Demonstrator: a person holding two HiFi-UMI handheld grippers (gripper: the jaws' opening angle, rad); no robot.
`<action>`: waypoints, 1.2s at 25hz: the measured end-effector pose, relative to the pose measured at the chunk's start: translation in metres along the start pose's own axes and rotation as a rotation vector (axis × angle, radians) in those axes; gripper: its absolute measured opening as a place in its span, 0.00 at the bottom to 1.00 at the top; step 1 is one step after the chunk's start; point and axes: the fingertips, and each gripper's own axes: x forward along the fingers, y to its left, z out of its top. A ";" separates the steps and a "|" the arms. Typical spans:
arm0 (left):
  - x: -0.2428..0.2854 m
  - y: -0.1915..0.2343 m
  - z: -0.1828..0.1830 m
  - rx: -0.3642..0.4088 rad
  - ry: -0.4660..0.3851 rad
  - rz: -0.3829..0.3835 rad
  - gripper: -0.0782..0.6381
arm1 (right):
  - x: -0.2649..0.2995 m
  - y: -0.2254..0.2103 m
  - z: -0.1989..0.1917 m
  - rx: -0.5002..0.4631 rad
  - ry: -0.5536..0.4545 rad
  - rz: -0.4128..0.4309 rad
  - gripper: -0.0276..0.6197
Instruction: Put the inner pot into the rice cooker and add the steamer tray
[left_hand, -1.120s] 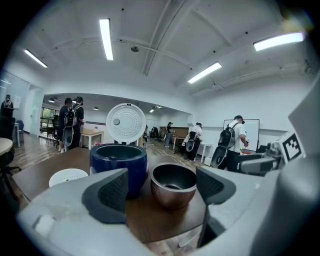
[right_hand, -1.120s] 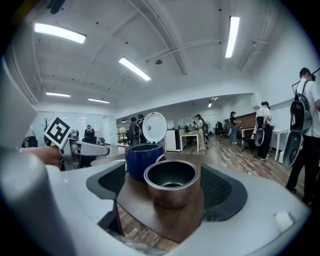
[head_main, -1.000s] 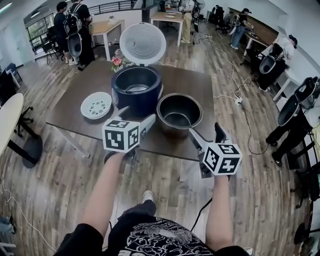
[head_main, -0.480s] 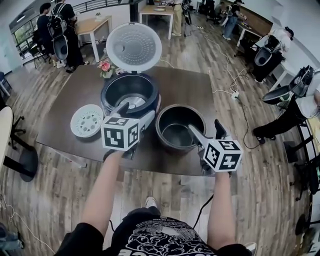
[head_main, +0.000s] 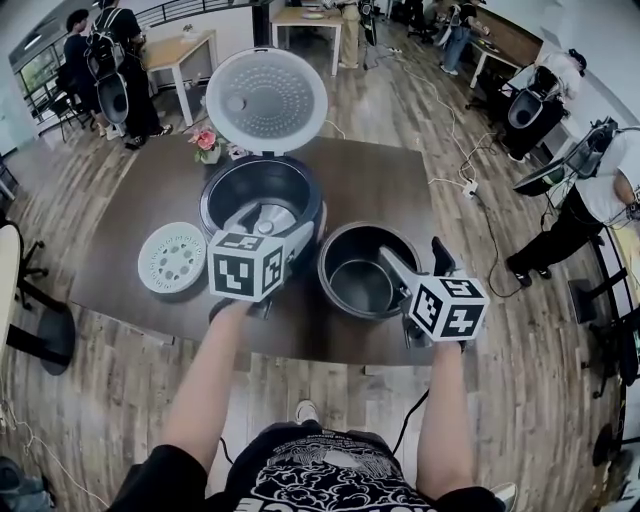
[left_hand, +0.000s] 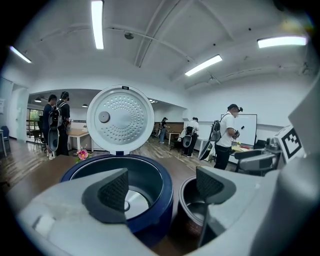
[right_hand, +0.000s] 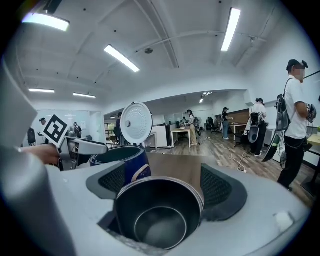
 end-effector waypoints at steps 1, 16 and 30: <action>0.002 -0.001 -0.002 0.005 0.004 0.001 0.70 | 0.001 -0.002 -0.002 0.002 0.002 0.000 0.75; 0.009 -0.010 -0.015 -0.030 0.023 0.123 0.70 | 0.021 -0.038 -0.019 0.005 0.065 0.095 0.72; 0.007 -0.037 -0.051 -0.130 0.063 0.280 0.70 | 0.051 -0.060 -0.055 0.010 0.193 0.282 0.65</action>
